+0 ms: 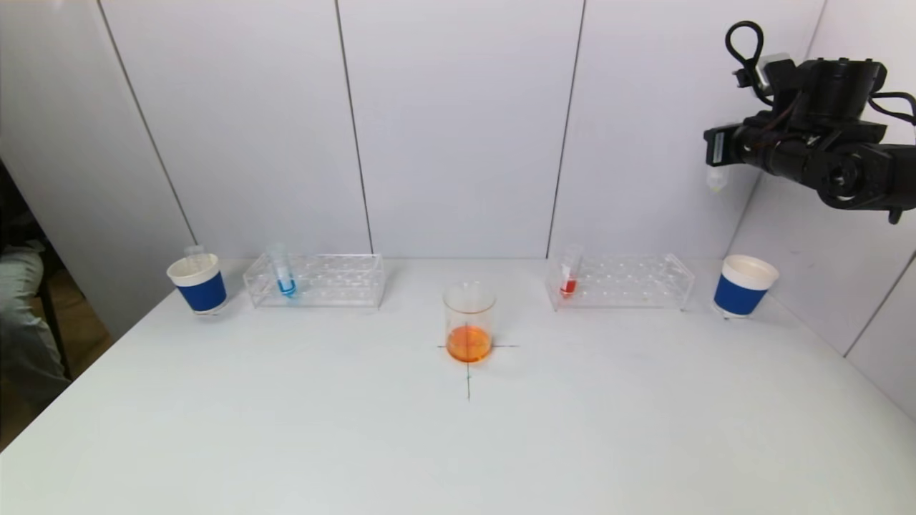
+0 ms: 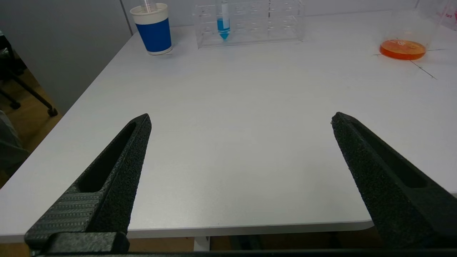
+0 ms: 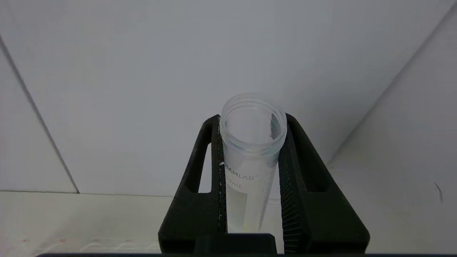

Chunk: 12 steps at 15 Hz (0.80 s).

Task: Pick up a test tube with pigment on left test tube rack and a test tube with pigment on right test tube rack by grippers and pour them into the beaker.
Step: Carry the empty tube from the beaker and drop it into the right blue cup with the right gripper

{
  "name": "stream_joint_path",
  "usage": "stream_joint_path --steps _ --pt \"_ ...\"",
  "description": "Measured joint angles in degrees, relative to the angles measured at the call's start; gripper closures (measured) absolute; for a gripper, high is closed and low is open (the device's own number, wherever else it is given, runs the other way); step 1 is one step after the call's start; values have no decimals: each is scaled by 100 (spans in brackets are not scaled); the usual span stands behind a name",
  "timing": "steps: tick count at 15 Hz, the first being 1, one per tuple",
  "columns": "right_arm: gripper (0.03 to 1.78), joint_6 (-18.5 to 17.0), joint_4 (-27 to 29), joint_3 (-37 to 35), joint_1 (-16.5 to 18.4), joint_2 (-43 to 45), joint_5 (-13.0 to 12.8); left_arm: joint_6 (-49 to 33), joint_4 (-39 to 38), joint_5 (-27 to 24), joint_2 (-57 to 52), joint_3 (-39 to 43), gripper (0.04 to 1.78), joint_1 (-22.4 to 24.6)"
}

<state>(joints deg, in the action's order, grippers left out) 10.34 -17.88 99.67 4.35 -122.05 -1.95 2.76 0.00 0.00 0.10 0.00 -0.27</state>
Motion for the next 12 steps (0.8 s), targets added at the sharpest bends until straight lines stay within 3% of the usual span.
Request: stream_joint_path --steps 8,12 --pt "133 -642 35 -201 601 -30 30 2 0 0 0 0 6 0" --pt "133 -675 -6 -441 777 -143 -2 2 2 0 0 0 6 0"
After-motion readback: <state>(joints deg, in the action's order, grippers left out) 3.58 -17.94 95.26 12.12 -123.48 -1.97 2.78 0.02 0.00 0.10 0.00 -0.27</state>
